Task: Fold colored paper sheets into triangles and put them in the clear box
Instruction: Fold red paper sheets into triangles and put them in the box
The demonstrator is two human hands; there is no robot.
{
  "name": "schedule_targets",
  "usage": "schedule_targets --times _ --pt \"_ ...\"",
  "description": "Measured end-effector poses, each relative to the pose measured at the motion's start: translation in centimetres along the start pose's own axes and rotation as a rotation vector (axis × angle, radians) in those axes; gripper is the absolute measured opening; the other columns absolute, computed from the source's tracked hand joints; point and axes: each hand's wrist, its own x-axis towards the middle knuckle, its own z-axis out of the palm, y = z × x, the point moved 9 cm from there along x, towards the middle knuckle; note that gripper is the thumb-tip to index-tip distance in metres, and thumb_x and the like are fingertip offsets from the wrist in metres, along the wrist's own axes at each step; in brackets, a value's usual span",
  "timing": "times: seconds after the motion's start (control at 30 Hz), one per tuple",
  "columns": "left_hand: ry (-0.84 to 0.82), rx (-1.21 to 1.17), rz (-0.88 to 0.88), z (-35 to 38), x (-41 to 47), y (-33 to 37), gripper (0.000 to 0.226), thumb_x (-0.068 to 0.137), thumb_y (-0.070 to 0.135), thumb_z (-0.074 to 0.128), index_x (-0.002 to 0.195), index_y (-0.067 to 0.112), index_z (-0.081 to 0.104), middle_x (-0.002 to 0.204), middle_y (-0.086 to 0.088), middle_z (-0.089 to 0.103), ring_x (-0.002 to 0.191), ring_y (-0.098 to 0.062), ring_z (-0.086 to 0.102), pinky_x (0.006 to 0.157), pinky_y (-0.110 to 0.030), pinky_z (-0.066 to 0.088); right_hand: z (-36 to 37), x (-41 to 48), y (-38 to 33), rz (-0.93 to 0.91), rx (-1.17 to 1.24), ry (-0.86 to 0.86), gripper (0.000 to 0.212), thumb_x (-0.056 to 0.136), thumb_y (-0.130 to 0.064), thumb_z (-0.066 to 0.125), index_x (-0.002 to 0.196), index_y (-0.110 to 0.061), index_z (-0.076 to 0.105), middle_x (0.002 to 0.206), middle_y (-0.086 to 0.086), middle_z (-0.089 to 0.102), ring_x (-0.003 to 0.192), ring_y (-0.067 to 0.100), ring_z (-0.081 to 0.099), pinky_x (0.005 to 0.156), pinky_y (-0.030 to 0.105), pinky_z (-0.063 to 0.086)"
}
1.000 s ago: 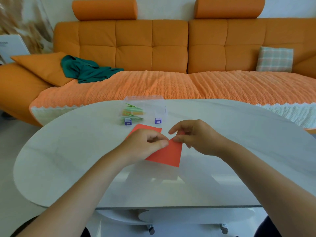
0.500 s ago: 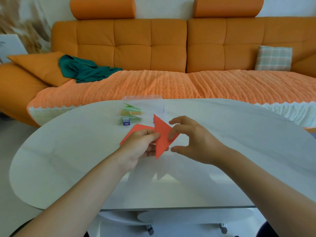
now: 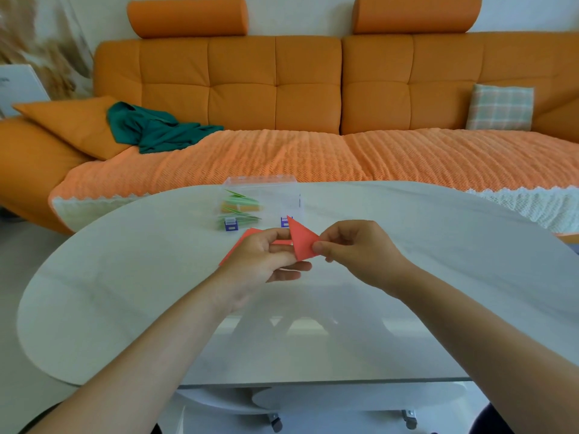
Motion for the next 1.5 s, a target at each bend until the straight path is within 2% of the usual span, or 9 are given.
schedule_targets --times 0.13,0.23,0.33,0.47,0.77,1.13,1.23,1.33,1.5 --pt "0.036 0.035 0.012 0.0 -0.2 0.2 0.019 0.097 0.012 0.059 0.114 0.014 0.068 0.103 -0.001 0.076 0.097 -0.016 0.072 0.079 -0.037 0.061 0.2 -0.2 0.1 0.046 0.028 -0.041 0.007 0.087 -0.024 0.075 0.083 -0.018 0.076 0.074 0.0 0.074 0.067 0.008 0.067 0.065 0.024 0.052" --pt "0.167 0.089 0.089 -0.7 -0.6 0.9 0.017 0.094 0.016 0.068 0.111 0.015 0.067 0.096 -0.001 0.077 0.078 -0.01 0.073 0.059 -0.016 0.053 0.4 -0.3 -0.1 0.044 0.0 -0.084 0.007 0.088 -0.025 0.074 0.085 -0.018 0.075 0.073 0.001 0.073 0.067 0.009 0.067 0.068 0.029 0.053" --pt "0.211 0.1 0.111 -0.8 -0.7 1.0 0.013 0.096 0.011 0.065 0.109 0.009 0.067 0.094 -0.01 0.077 0.064 -0.008 0.071 0.051 -0.009 0.046 0.3 -0.4 -0.3 0.03 -0.008 -0.078 0.006 0.089 -0.024 0.074 0.089 -0.018 0.073 0.073 -0.001 0.073 0.064 0.009 0.065 0.067 0.029 0.052" --pt "0.2 0.083 0.116 -0.7 -0.6 0.9 0.01 0.095 0.009 0.065 0.104 0.006 0.069 0.088 -0.01 0.077 0.069 -0.011 0.073 0.057 -0.013 0.052 0.4 -0.4 -0.1 0.05 0.027 -0.072 0.015 0.091 -0.025 0.072 0.105 -0.022 0.069 0.078 -0.003 0.075 0.066 0.01 0.067 0.065 0.029 0.054" --pt "0.172 0.104 0.199 -0.6 -0.5 1.5 0.027 0.093 0.006 0.067 0.117 0.018 0.063 0.084 -0.009 0.077 0.075 -0.023 0.075 0.064 -0.027 0.06 0.2 -0.2 0.6 0.143 0.07 -0.106 0.01 0.091 -0.021 0.07 0.088 -0.018 0.079 0.074 0.001 0.073 0.065 0.007 0.062 0.063 0.025 0.051" --pt "0.225 0.189 0.164 -1.5 -0.4 1.3 0.009 0.087 0.006 0.074 0.095 0.009 0.077 0.072 -0.007 0.075 0.062 -0.02 0.074 0.053 -0.019 0.052 0.6 -0.3 1.4 0.183 0.043 -0.197 0.008 0.091 -0.019 0.07 0.09 -0.015 0.077 0.079 0.0 0.074 0.068 0.008 0.062 0.067 0.028 0.048" --pt "0.233 0.241 0.137 -1.5 -0.1 0.9 0.005 0.085 0.007 0.075 0.088 0.011 0.076 0.07 -0.005 0.075 0.062 -0.021 0.073 0.056 -0.025 0.056 0.7 -0.1 1.8 0.202 0.009 -0.195 0.009 0.09 -0.02 0.071 0.084 -0.019 0.078 0.074 -0.007 0.072 0.066 0.006 0.059 0.063 0.022 0.046" --pt "0.208 0.373 0.105 -1.3 0.3 0.1 0.004 0.084 0.012 0.076 0.082 0.016 0.076 0.069 -0.001 0.074 0.059 -0.012 0.069 0.058 -0.023 0.055 0.9 0.0 2.4 0.224 -0.076 -0.212 0.01 0.087 -0.022 0.072 0.08 -0.021 0.078 0.075 -0.009 0.071 0.067 0.005 0.057 0.06 0.017 0.045" --pt "0.151 0.701 0.09 -0.5 1.2 -1.7 0.007 0.081 0.024 0.074 0.076 0.028 0.075 0.072 0.018 0.072 0.067 0.006 0.063 0.063 -0.016 0.047 2.0 0.2 3.3 0.174 -0.433 -0.253 0.01 0.086 -0.03 0.069 0.077 -0.03 0.073 0.084 -0.013 0.071 0.081 0.006 0.063 0.069 0.019 0.049"
